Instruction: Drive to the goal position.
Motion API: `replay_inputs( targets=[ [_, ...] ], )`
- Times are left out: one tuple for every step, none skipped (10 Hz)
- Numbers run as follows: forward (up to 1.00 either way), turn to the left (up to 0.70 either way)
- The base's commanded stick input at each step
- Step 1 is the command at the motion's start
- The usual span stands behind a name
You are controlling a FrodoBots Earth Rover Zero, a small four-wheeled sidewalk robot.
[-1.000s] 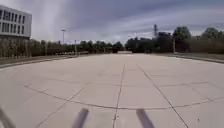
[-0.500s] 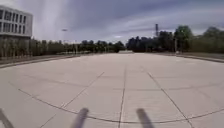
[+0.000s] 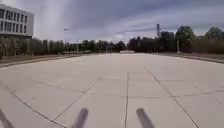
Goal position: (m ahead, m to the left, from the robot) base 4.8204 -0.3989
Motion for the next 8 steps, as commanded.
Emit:
replay_inputs(
  targets=[
    [0.50, 0.00],
    [0.50, 0.00],
    [0.50, 0.00],
    [0.50, 0.00],
    [0.50, 0.00],
    [0.50, 0.00],
    [0.50, 0.00],
    [0.50, 0.00]
  ],
)
